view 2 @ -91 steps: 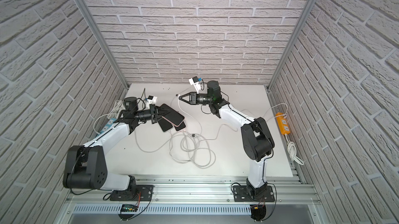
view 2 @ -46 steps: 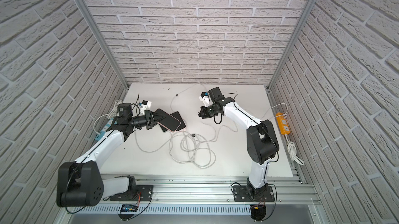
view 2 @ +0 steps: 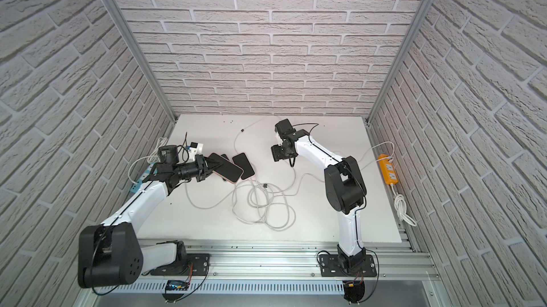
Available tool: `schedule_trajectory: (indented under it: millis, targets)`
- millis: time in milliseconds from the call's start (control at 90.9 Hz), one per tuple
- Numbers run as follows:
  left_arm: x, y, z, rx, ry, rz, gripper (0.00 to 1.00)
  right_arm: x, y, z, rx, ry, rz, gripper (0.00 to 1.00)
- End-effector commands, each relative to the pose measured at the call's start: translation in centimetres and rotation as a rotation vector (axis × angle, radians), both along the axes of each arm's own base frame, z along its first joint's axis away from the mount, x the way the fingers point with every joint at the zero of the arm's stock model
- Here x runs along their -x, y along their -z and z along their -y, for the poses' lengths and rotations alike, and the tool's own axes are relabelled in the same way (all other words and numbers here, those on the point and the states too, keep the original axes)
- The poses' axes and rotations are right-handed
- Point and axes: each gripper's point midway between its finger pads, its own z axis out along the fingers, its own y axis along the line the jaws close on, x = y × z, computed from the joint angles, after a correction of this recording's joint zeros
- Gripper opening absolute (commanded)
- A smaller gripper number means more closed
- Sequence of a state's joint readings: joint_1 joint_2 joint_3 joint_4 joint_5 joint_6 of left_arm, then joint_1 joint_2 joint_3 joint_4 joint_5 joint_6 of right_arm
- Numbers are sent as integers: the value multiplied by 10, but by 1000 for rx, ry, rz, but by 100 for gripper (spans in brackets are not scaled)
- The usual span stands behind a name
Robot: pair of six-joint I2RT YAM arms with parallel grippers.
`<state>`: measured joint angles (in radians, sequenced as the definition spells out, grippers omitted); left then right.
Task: Plug the charging cable into the phone
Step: Place the charging cable at the center of the board, then pick up the charging cable from the center of the board.
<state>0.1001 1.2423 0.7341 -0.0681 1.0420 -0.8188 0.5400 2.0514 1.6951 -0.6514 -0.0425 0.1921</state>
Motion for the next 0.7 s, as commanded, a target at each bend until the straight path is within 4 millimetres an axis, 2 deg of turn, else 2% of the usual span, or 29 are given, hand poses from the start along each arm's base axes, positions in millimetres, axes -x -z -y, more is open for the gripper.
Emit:
schedule_trajectory:
  millis: [0, 66, 176, 341, 539, 693]
  targets:
    - [0, -14, -2, -16, 8, 74, 0, -8, 15, -10, 60, -16, -13, 60]
    - [1, -13, -3, -20, 5, 66, 0, -21, 25, -11, 107, -20, -27, 50]
    - [2, -10, -3, -21, 5, 54, 0, -38, 35, -19, 148, -37, -34, 42]
    - [4, -9, -2, -23, 9, 52, 0, -54, 43, -17, 193, -51, -4, 39]
    - [3, -8, -1, -25, 12, 50, 0, -56, 45, -19, 197, -99, 14, 39]
    - [4, -6, -1, -25, 13, 45, 0, -60, 49, -13, 236, -119, 34, 40]
